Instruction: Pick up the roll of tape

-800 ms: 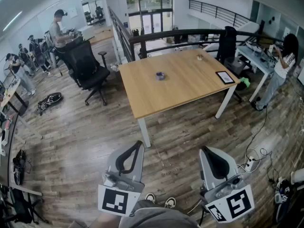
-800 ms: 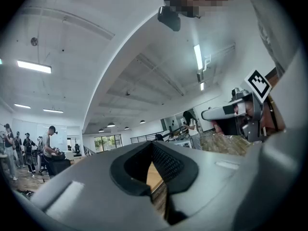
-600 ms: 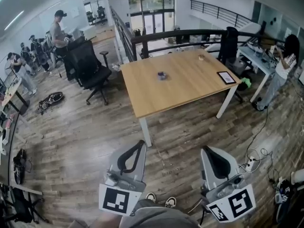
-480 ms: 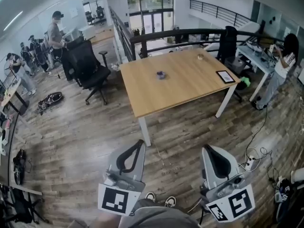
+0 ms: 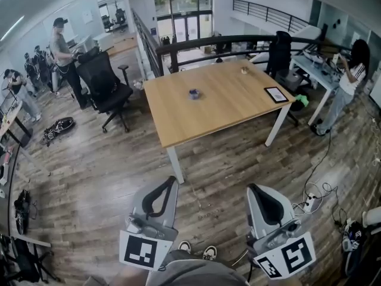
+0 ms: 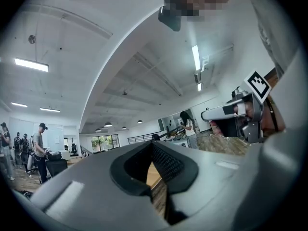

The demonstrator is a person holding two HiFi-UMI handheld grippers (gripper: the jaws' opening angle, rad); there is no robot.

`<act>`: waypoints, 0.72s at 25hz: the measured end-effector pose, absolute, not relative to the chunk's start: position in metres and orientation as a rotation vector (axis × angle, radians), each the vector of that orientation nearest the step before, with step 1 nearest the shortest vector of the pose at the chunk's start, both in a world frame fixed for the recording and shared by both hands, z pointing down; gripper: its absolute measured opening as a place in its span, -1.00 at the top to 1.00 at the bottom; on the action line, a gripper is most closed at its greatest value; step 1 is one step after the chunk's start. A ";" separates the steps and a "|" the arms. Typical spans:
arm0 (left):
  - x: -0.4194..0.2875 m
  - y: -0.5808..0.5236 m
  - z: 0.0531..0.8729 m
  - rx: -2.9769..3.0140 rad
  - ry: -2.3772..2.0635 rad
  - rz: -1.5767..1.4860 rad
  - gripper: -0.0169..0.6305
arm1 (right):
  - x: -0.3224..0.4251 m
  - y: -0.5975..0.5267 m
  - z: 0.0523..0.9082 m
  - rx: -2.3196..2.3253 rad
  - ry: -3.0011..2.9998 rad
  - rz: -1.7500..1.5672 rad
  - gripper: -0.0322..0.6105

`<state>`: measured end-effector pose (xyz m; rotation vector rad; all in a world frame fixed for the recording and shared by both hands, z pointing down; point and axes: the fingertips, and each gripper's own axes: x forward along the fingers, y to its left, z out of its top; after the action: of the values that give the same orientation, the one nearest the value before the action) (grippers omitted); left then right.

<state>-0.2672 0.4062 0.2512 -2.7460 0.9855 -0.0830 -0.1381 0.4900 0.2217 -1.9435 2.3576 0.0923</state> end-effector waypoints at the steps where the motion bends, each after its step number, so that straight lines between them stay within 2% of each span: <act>1: -0.265 0.407 0.252 -2.746 0.985 -0.082 0.94 | -0.136 0.491 0.223 -1.944 2.357 0.092 0.87; 13: -0.240 0.411 0.256 -2.740 0.985 -0.096 0.94 | -0.109 0.493 0.229 -1.930 2.328 0.084 0.86; 14: -0.239 0.411 0.257 -2.739 0.985 -0.099 0.95 | -0.107 0.491 0.228 -1.927 2.326 0.088 0.78; 16: -0.235 0.407 0.259 -2.741 0.986 -0.106 0.94 | -0.103 0.487 0.229 -1.931 2.322 0.094 0.46; 18: -0.230 0.401 0.261 -2.750 0.988 -0.107 0.94 | -0.099 0.480 0.231 -1.949 2.316 0.093 0.34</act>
<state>-0.2300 0.4010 0.2611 -2.7498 0.9876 -0.1073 -0.0986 0.4802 0.2308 -1.9493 2.3156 0.0928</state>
